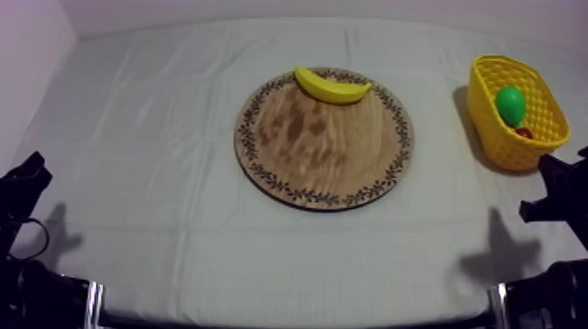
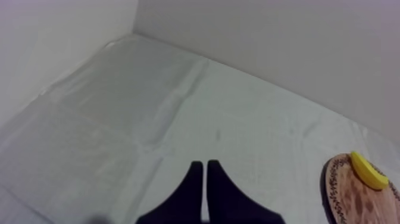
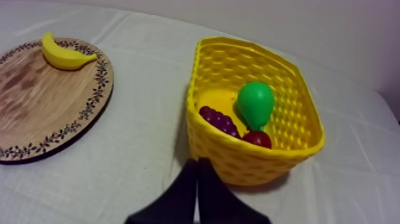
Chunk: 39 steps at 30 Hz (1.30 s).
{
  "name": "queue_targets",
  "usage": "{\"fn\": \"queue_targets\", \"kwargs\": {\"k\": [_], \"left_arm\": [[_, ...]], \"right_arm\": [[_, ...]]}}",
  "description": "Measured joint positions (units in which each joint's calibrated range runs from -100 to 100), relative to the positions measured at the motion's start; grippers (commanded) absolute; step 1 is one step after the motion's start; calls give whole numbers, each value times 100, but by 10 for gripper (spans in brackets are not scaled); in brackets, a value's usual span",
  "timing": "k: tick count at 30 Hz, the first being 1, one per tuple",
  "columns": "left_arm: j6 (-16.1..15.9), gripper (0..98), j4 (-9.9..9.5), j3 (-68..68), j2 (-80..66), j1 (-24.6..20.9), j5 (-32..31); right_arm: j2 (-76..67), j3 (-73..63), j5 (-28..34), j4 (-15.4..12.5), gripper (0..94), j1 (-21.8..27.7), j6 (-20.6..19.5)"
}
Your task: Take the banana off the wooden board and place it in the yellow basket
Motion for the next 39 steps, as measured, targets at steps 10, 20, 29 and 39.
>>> {"fn": "queue_targets", "kwargs": {"k": [10,20,29,39], "left_arm": [[0,1,0,0,0,0,0],[0,1,0,0,0,0,0],[3,1,0,0,0,0,0],[3,1,0,0,0,0,0]], "right_arm": [[0,0,0,0,6,-57,7],[0,0,0,5,26,-593,16],[0,13,8,5,8,-1503,217],[155,-102,70,58,7,-1700,-58]]}}
